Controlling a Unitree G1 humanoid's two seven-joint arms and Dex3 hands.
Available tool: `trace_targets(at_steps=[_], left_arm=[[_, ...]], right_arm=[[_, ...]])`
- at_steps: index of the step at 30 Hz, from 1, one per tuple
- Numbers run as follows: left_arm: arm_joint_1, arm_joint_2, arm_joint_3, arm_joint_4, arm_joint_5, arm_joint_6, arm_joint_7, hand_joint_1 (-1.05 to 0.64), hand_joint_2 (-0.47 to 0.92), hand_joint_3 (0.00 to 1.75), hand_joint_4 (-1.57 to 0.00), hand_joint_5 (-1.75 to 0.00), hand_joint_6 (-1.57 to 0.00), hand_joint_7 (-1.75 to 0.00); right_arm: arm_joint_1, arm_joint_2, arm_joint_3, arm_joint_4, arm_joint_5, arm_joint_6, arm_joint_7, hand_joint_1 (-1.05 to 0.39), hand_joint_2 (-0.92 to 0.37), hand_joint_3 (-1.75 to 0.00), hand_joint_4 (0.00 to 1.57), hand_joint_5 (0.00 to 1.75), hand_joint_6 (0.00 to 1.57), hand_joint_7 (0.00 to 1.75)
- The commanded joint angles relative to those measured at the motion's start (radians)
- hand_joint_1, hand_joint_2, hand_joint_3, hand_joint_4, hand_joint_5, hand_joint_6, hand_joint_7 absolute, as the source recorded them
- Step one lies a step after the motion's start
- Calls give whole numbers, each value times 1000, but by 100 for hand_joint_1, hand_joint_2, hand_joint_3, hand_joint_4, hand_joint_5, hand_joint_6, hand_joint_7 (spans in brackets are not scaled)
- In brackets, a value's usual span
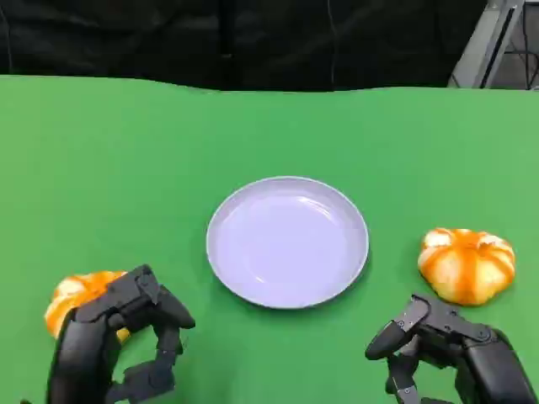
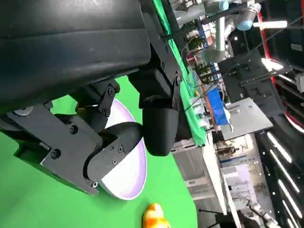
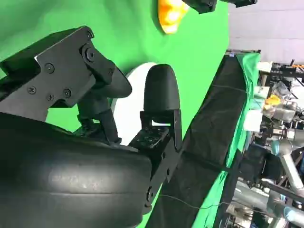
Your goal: Grasp the bread from the table and place it into the plate.
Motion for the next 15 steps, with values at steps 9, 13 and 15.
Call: trace_targets(at_steps=[9, 13, 15], left_arm=[[-9, 13, 12, 12, 3, -18, -1, -12, 48, 126, -81, -175, -79, -153], [-12, 11, 12, 19, -5, -21, -6, -12, 48, 126, -81, -175, -79, -154], [-12, 13, 13, 15, -9, -16, -8, -12, 48, 126, -81, -174, -79, -153]], right_arm=[[2, -9, -7, 1, 8, -4, 1, 4, -49, -120, 67, 164, 71, 131], [2, -10, -8, 4, 8, -9, 1, 3, -50, -118, 67, 164, 71, 131], [2, -9, -7, 2, 7, -5, 1, 4, -50, -119, 67, 165, 71, 131]])
